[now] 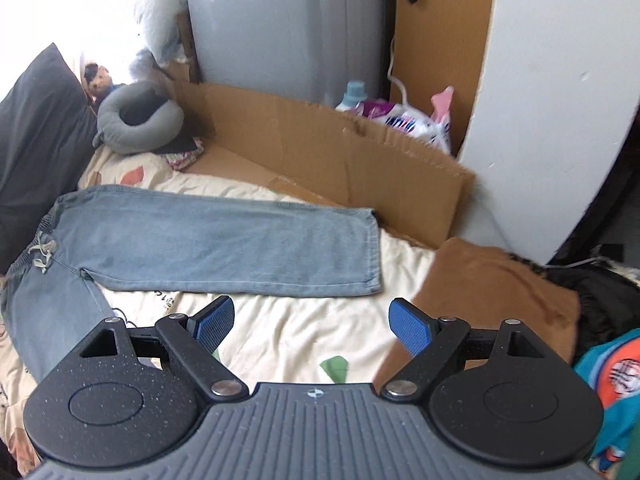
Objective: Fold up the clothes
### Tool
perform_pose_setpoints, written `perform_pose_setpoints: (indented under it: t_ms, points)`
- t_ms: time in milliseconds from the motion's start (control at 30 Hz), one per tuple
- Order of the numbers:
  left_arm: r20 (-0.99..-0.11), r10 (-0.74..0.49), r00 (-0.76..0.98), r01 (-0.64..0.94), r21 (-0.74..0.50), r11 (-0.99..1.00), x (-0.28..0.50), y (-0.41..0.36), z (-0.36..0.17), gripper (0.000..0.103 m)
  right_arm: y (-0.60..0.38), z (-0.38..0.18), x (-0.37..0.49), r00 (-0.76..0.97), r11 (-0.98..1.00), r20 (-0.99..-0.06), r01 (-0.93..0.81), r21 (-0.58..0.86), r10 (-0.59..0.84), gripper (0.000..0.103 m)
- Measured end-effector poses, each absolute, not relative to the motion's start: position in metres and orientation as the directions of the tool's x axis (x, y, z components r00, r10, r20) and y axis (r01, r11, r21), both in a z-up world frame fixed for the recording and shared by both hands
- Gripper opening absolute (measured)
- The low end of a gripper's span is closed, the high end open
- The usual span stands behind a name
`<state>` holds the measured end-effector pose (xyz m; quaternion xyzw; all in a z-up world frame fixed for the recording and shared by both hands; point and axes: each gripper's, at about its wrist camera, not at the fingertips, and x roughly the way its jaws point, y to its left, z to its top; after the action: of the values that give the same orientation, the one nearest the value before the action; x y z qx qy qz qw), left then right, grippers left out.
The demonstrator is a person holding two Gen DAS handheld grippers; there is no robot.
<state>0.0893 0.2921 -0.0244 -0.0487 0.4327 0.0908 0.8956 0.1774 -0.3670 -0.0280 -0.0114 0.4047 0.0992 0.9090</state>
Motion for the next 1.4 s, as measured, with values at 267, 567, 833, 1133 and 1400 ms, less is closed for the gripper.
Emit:
perform_pose_setpoints:
  t_ms: [267,567,833,1133,1400]
  points:
    - [-0.78,0.1,0.618,-0.225,-0.053,0.973,0.056,0.283,-0.012,0.081,-0.403,0.004,0.112,0.662,0.976,-0.72,-0.181,0.12,0.211,0.089]
    - [-0.804,0.097,0.586,-0.254,-0.068,0.965,0.02,0.263,-0.022,0.081,-0.429,-0.025,0.026,0.615,0.96,-0.739,-0.13,0.247,0.273,0.089]
    - [-0.849,0.056,0.526,-0.257,-0.096,0.962,-0.001,0.254,-0.058,0.081,-0.432,-0.096,-0.031,0.512,0.931,-0.796,-0.018,0.364,0.321,0.083]
    - [-0.889,0.045,0.457,-0.333,-0.124,0.935,-0.021,0.277,-0.107,0.081,-0.414,-0.197,-0.09,0.334,0.88,-0.866,0.171,0.443,0.372,0.073]
    - [-0.915,0.03,0.403,-0.348,-0.123,0.929,-0.012,0.282,-0.15,0.081,-0.4,-0.267,-0.101,0.221,0.793,-0.88,0.382,0.475,0.42,0.073]
